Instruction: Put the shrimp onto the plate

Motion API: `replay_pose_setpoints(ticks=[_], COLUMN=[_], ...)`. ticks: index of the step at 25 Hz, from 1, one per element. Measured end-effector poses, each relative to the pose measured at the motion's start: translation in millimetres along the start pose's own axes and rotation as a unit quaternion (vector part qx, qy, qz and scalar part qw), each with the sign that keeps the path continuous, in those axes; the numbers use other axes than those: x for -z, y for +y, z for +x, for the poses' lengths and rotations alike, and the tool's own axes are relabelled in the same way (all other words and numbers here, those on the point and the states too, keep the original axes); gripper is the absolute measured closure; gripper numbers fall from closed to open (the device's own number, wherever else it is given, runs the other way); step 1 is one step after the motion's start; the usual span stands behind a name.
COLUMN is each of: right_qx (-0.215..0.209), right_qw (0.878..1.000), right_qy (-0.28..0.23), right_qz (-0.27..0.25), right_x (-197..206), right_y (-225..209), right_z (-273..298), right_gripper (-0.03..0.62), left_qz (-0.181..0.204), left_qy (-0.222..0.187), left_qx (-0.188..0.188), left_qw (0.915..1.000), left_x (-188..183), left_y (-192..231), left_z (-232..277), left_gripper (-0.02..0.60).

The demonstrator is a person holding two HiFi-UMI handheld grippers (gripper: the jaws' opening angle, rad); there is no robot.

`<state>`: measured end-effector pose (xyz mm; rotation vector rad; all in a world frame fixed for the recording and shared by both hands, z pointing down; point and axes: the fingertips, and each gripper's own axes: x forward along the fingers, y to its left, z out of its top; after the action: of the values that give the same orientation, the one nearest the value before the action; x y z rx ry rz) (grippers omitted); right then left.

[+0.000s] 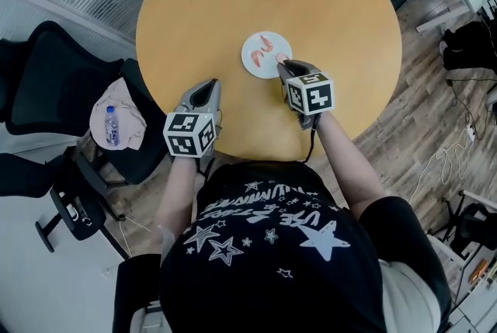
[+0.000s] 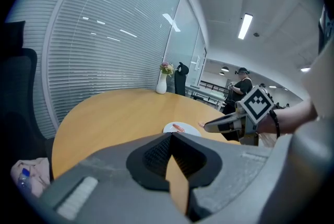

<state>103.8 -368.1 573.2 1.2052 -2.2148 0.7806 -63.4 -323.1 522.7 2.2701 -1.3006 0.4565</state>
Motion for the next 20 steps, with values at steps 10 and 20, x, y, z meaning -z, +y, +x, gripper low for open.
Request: replay_pose_setpoints(ticks=[10, 20], right_qx=[-0.004, -0.006], right_qw=[0.999, 0.995], right_qy=[0.045, 0.079], right_qz=[-0.029, -0.065], right_x=[19, 27], right_y=[-9, -11], right_z=[35, 61], right_gripper=[0.537, 0.537], left_qz=[-0.017, -0.023], left_qy=[0.020, 0.030], left_qx=[-0.010, -0.013], left_qw=[0.9996, 0.9992], left_x=[10, 16], left_y=[6, 7], left_z=[19, 31], left_gripper=[0.580, 0.580])
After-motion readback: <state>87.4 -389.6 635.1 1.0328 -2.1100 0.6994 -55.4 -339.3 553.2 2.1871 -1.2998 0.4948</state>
